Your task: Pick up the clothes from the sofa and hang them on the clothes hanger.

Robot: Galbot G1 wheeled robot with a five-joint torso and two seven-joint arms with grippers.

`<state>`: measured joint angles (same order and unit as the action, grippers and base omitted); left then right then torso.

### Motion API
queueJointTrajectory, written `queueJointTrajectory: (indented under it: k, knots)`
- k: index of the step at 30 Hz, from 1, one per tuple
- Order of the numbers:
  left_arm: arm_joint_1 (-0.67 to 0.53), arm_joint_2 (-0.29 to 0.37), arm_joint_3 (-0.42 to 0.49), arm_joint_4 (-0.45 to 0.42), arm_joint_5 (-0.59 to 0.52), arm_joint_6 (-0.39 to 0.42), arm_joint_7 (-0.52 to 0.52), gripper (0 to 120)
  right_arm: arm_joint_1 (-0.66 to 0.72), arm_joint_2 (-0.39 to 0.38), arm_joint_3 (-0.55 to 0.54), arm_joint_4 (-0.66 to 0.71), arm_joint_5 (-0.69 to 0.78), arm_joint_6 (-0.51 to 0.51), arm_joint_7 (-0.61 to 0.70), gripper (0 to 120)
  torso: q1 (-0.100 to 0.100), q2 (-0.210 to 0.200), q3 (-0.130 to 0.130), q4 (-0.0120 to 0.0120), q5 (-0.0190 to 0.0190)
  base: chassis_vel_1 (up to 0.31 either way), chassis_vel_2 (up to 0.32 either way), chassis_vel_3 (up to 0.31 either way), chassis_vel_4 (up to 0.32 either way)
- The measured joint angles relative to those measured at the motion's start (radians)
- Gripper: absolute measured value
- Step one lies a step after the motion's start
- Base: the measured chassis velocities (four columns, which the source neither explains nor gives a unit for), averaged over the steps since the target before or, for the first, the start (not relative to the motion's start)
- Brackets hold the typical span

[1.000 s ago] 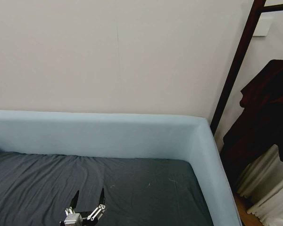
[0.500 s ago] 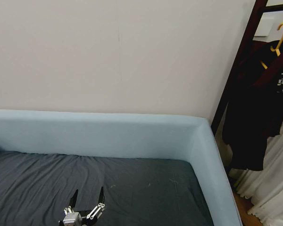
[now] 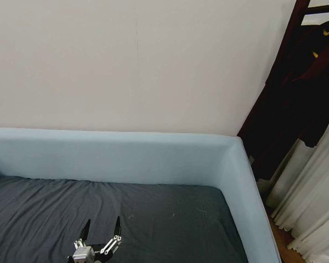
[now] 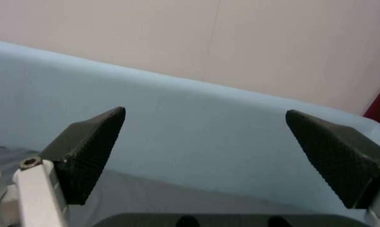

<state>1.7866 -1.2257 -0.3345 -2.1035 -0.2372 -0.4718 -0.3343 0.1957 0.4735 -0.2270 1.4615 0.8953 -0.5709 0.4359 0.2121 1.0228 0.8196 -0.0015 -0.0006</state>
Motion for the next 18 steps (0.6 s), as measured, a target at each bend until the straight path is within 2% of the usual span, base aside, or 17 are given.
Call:
queueJointTrajectory:
  k: [4, 8, 9, 13, 18]
  knots:
    - [-0.004, -0.001, 0.000, 0.013, 0.000, -0.008, 0.000, 100, 0.084, 0.043, -0.056, 0.007, 0.102, -0.057, 0.070, 7, 0.000, 0.000, 0.000, 0.0002, -0.0004, 0.000, 0.000, 0.000, 0.000]
    - [-0.001, -0.002, -0.002, 0.012, 0.000, -0.011, 0.000, 100, 0.166, 0.116, -0.101, -0.005, 0.214, -0.138, 0.199, 7, 0.000, 0.000, 0.000, 0.0005, -0.0006, 0.000, 0.000, 0.000, 0.000]
    - [-0.001, -0.002, -0.002, 0.012, 0.000, -0.011, 0.000, 100, 0.166, 0.116, -0.101, -0.005, 0.214, -0.138, 0.199, 7, 0.000, 0.000, 0.000, 0.0005, -0.0006, 0.000, 0.000, 0.000, 0.000]
    - [0.011, -0.004, -0.011, 0.006, 0.000, -0.020, -0.001, 100, 0.226, 0.177, -0.137, -0.051, 0.290, -0.166, 0.363, 7, 0.000, 0.000, 0.000, 0.0007, -0.0003, 0.000, 0.000, 0.000, 0.000]
    - [0.016, -0.006, -0.014, 0.003, -0.001, -0.027, -0.001, 100, 0.252, 0.197, -0.155, -0.095, 0.304, -0.167, 0.429, 7, 0.000, 0.000, 0.000, 0.0004, -0.0002, 0.000, 0.000, 0.000, 0.000]
